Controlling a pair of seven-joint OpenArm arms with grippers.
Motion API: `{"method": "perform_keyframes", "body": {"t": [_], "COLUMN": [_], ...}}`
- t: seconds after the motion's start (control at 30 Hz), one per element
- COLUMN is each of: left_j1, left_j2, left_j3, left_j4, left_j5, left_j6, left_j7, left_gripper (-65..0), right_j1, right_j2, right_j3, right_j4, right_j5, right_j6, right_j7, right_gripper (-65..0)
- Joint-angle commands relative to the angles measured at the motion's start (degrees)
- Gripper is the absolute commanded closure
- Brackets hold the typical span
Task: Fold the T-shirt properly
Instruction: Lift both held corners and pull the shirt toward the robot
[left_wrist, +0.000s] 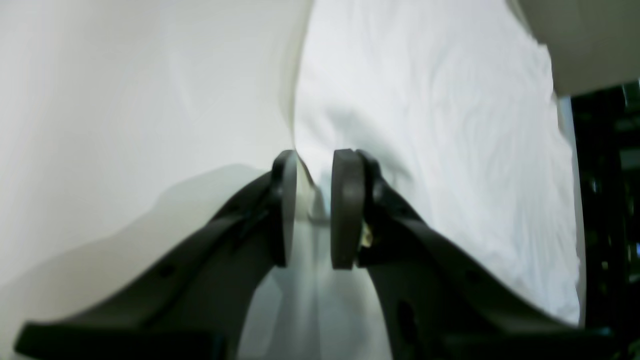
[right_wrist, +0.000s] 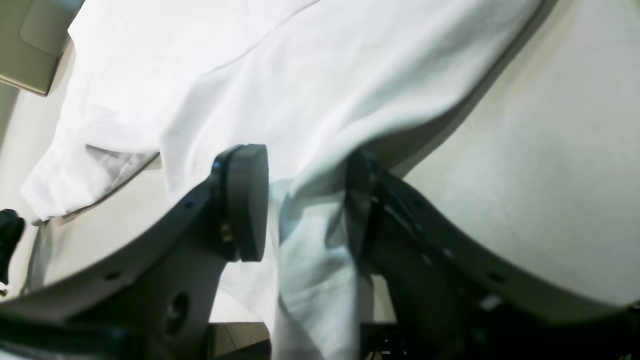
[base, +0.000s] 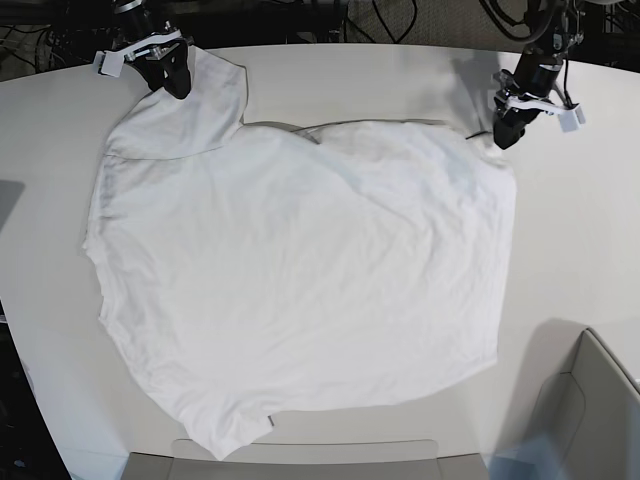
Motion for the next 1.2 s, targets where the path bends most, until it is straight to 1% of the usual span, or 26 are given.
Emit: {"method": "perform_keyframes", "body": {"t": [0.0,0.07,0.17,0.23,0.37,0.47,0.53,0.6,0.67,0.87,1.03,1.17], "left_j1": [-1.3,-1.8,-1.7,-1.9,-2.2,-4.3,-5.6,-5.9,-5.9,-5.9,-5.9,-9.2], "left_j2": [-0.7,-0.7,-0.7,-0.7,-0.7,-0.7,-0.3,0.7,1.3,1.7,1.7,1.8], "left_j3": [-0.3,-0.4,-2.4,-3.7,-6.2,-6.1,-6.3,-6.3,-6.3,-5.7,-5.7,-5.6], "left_j4": [0.3,-0.4,-1.6,-1.9,-1.9,-1.8,-1.9,-1.9,-1.9,0.7,4.6,2.2], "left_j5": [-0.6,-0.6,-0.6,-0.6,-0.4,3.8,7.6,9.2,9.3,9.1,9.4,9.6], "left_j6": [-1.1,-1.0,-1.0,-1.0,-1.0,-1.0,-1.0,-1.0,-1.0,-1.3,-1.0,-1.0], "left_j7": [-0.8,-0.7,0.6,3.5,11.3,14.7,15.8,16.0,16.0,16.4,19.8,22.4], "left_gripper": [-13.6,-13.6,-13.6,-13.6,-13.6,-13.6,-13.6,-13.6,-13.6,-13.6,-13.6,-13.6], "right_j1": [-0.8,-0.8,-0.9,-0.9,-0.8,-0.8,-0.8,-0.8,-0.8,-0.9,-0.9,-0.9], "right_j2": [0.6,0.6,0.6,0.6,0.6,0.6,0.6,0.6,0.6,0.6,0.6,0.6], "right_j3": [-0.2,-0.2,-0.2,-0.1,-0.1,-0.2,-0.2,-0.2,-0.2,-0.2,-0.2,-0.2], "right_j4": [-0.1,-0.1,-0.2,-0.2,-0.2,-0.2,-0.1,-0.1,-0.1,-0.2,-0.2,-0.1], "right_j5": [0.6,0.6,0.6,0.6,0.6,0.6,0.6,0.6,0.6,0.6,0.6,0.6], "right_j6": [-1.8,-1.8,-1.8,-1.8,-1.8,-1.8,-1.8,-1.8,-1.8,-1.8,-1.8,-1.8], "right_j7": [-2.8,-2.8,-2.8,-2.8,-2.8,-2.8,-2.8,-2.8,-2.8,-2.8,-2.8,-2.8], "right_gripper": [-25.3,-25.3,-25.3,-25.3,-25.3,-25.3,-25.3,-25.3,-25.3,-25.3,-25.3,-25.3]}}
